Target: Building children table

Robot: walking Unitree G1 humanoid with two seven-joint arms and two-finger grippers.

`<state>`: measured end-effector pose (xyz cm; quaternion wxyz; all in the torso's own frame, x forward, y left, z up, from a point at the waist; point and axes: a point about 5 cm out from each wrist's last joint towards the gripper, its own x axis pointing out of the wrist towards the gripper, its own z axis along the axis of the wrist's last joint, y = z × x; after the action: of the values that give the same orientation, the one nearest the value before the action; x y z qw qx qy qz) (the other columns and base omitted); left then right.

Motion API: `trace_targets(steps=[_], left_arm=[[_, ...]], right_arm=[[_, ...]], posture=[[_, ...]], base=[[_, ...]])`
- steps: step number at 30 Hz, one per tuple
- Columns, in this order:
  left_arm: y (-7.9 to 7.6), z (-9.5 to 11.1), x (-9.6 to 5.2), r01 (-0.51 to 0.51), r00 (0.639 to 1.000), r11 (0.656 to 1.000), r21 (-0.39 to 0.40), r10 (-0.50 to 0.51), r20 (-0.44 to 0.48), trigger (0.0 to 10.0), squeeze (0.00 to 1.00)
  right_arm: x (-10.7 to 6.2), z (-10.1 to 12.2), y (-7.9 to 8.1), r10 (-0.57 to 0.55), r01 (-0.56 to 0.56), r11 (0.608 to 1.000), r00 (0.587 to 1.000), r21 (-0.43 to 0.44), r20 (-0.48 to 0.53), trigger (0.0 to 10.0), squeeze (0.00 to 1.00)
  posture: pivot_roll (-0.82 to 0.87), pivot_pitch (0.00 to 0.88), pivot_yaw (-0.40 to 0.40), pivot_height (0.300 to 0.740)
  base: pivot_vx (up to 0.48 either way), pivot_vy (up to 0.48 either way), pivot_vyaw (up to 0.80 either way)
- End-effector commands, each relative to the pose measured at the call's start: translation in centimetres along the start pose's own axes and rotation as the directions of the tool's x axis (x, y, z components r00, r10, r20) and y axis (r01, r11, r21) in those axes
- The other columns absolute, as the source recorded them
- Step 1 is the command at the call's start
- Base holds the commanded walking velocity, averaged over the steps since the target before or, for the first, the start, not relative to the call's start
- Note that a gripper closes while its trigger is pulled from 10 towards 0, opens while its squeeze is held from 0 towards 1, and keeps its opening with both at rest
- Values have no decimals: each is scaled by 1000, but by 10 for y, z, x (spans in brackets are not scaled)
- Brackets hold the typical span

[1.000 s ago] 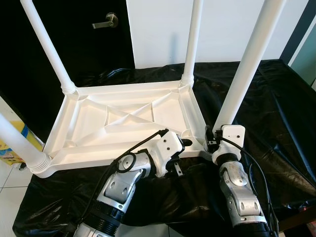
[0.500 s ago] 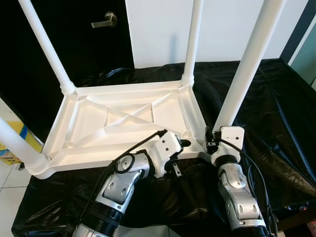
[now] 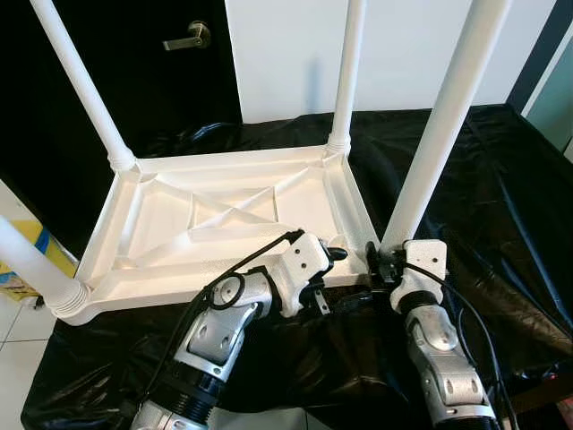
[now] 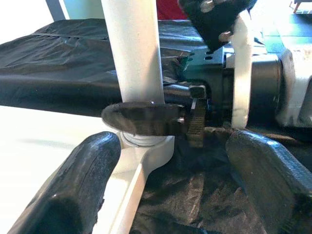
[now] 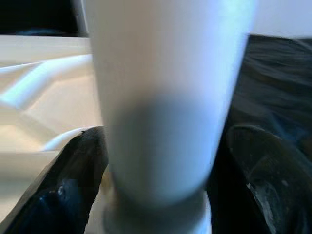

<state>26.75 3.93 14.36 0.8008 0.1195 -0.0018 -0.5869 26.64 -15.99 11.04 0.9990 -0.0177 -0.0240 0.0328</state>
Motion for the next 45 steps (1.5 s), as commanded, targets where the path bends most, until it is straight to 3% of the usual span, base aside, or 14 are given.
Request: trace_targets(steps=[1,2,9,12,17,20,23,25,32,33,37,45], left_arm=[[5,-1,0,-71,997,997,-3,71,-1,10000,0],[4,-2,-1,-70,998,998,-4,70,-1,10000,0],[2,-2,-1,-66,998,998,-4,66,6,10000,0],[1,-1,-1,-59,998,998,-7,59,13,10000,0],[-2,-3,-1,-49,999,999,-8,49,9,10000,0],[-2,-3,0,-47,999,999,-7,47,8,10000,0],[-1,-3,0,-47,999,999,-7,47,8,10000,0],[0,-2,1,-50,999,999,-5,50,10,10000,0],[-4,-2,3,-46,999,999,-3,46,9,10000,0],[-5,-2,3,-47,999,999,-3,47,10,10000,0],[-5,-3,3,-51,999,999,-5,51,10,10000,0],[-4,-2,2,-60,998,998,-4,60,11,10000,0]], right_arm=[[-3,1,-2,35,-35,999,999,23,11,10000,1000],[-4,2,-6,78,-79,996,997,30,23,10000,0],[-2,6,-17,225,-225,974,974,10,43,10000,0],[1,7,-22,351,-350,936,936,-30,34,10000,0],[8,5,-25,425,-424,903,905,-67,7,10000,0],[17,6,-23,499,-498,861,866,-104,-19,10000,0],[20,7,-23,518,-517,849,855,-108,-21,10000,0],[30,9,-19,569,-567,813,822,-136,-30,10000,0],[38,9,-14,613,-613,778,789,-140,-46,10000,0],[39,7,-14,627,-628,765,777,-142,-56,0,0],[38,3,-16,642,-644,751,764,-144,-71,0,0],[36,-4,-24,632,-639,761,769,-113,-95,0,0]], posture=[[-155,0,30,740],[-158,0,33,740],[-165,0,39,740],[-167,0,43,740],[-165,0,45,740],[-161,0,43,740],[-161,0,43,740],[-157,0,38,740],[-149,0,30,740],[-143,0,25,740],[-140,0,22,740],[-142,0,21,740]], base=[[0,0,0],[0,0,0],[0,0,0],[0,0,0],[0,0,0],[0,0,0],[0,0,0],[0,0,0],[0,0,0],[0,0,0],[0,0,0],[0,0,0]])
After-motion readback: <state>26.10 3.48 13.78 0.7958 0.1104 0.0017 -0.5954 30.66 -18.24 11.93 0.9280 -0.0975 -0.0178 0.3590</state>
